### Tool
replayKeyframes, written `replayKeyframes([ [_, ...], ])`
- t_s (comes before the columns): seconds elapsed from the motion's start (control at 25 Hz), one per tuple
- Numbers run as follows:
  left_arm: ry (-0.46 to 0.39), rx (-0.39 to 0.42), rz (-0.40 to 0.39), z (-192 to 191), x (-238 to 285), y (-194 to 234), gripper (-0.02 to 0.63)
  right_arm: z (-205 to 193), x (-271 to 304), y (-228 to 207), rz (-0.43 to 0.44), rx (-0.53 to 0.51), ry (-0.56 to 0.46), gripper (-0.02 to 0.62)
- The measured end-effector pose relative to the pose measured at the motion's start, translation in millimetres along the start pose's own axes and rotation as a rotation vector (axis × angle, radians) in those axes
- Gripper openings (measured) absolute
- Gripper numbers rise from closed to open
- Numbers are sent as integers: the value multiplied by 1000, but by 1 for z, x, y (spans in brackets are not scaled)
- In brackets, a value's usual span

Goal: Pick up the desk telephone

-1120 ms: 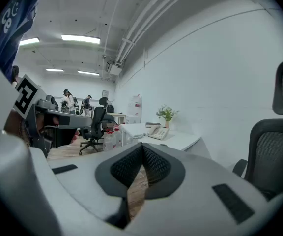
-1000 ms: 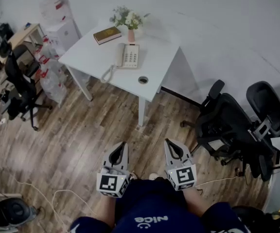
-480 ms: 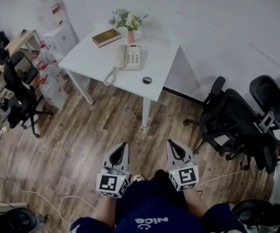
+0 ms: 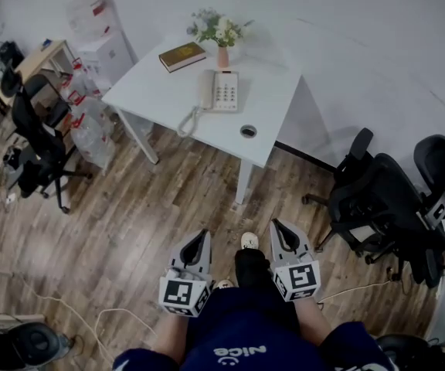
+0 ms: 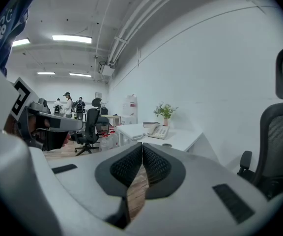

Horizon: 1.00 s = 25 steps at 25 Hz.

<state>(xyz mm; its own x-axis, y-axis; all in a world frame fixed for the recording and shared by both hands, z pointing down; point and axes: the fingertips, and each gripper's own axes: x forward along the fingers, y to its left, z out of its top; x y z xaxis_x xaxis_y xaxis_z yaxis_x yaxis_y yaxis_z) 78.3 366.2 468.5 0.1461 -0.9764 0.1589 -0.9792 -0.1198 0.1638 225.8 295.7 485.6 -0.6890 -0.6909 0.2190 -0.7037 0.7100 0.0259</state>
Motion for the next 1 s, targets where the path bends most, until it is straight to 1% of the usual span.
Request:
replayKeyframes([
  [0.12,10,-26,27,-3,21,12,14,1,31,-12,29,1,5,23],
  [0.24,15,-49,50,5,51,26,14,12,69,-26,58,5,-2,23],
  [0.36,15,-40,62,17,85,33,14,20,104,-43,93,2,-8,23],
  [0.56,3,-20,89,36,141,45,14,40,152,-81,124,-16,-31,23],
  [0.72,2,-56,118,37,180,52,14,47,182,-113,143,-20,-40,23],
  [0.8,0,-68,122,38,198,52,14,50,193,-125,153,-31,-35,23],
  [1.0,12,-53,101,39,232,46,14,53,216,-143,175,-40,-25,23],
])
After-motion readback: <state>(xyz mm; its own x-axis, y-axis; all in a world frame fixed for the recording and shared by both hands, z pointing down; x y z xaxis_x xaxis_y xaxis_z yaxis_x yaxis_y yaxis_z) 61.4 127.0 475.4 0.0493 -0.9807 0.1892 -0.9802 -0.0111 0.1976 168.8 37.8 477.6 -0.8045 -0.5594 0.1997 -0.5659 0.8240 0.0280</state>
